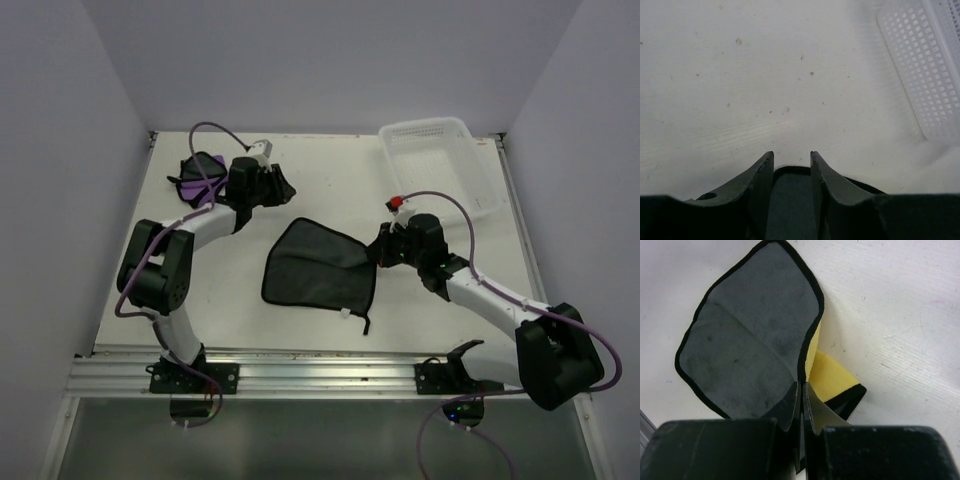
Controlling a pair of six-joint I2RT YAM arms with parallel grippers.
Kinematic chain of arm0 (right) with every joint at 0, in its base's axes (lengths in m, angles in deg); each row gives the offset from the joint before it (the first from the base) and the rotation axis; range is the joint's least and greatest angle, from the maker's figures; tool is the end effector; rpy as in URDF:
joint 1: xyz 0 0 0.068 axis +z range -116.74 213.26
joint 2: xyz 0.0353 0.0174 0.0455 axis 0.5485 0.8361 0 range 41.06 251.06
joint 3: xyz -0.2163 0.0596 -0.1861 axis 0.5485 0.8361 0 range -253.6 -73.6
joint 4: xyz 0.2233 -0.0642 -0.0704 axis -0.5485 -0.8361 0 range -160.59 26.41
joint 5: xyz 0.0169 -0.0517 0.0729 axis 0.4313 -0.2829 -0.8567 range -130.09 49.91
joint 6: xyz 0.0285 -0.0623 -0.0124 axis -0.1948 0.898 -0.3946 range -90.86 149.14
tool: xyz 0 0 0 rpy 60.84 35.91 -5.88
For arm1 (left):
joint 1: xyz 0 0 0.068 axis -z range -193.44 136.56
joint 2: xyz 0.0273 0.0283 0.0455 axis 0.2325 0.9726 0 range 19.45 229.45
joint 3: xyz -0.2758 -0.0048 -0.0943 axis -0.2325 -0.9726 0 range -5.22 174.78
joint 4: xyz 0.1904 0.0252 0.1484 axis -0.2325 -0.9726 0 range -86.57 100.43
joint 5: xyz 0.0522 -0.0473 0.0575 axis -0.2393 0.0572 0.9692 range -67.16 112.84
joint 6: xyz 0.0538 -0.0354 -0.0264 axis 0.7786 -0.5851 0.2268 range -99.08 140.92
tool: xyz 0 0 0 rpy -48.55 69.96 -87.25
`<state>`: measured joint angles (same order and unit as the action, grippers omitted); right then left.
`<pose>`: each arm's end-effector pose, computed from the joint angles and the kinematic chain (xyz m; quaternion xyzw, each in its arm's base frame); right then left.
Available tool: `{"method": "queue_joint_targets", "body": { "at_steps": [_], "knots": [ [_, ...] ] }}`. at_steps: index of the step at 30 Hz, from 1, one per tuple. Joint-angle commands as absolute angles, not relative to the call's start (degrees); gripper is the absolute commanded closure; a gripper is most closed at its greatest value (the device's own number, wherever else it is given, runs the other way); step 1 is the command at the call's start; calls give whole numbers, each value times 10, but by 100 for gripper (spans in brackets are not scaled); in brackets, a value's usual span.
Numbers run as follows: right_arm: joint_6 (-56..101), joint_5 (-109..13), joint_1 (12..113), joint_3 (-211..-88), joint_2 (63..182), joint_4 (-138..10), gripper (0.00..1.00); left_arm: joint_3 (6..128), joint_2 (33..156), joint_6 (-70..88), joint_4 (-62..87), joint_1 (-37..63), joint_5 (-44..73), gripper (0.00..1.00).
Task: Roll the towels
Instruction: Flatten the towel
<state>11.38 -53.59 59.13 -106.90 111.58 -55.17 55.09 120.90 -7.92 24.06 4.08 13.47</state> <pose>0.2228 0.1226 0.2301 -0.1201 0.8484 0.2818 0.4317 0.3790 -0.1293 0.2284 -0.0418 0.8521 -0.2677 0.4478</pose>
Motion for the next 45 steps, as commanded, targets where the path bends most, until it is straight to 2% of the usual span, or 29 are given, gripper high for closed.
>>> {"method": "queue_joint_targets", "body": {
  "at_steps": [1, 5, 11, 15, 18, 32, 37, 41, 45],
  "knots": [
    [110, -549, 593, -1068, 1111, -524, 100, 608, 1237, -55, 204, 40, 46, 62],
    [109, -549, 594, -1070, 1113, -523, 100, 608, 1258, -12, 194, 42, 14, 61],
    [110, -549, 593, -1066, 1118, -519, 100, 597, 1291, 20, 178, 42, 31, 61],
    [109, -550, 593, -1067, 1130, -521, 100, 598, 1308, 33, 181, 52, 35, 69],
    [112, -549, 593, -1067, 1130, -524, 100, 596, 1312, 41, 183, 60, 44, 70],
    [117, -551, 593, -1066, 1133, -525, 100, 608, 1320, 85, 162, 94, 176, 62],
    [117, -552, 593, -1070, 1142, -525, 100, 618, 1333, 91, 157, 96, 177, 61],
    [117, -552, 593, -1071, 1142, -526, 100, 618, 1342, 91, 161, 98, 174, 64],
    [117, -550, 593, -1072, 1141, -528, 100, 619, 1349, 94, 157, 105, 180, 73]
  ]
}}
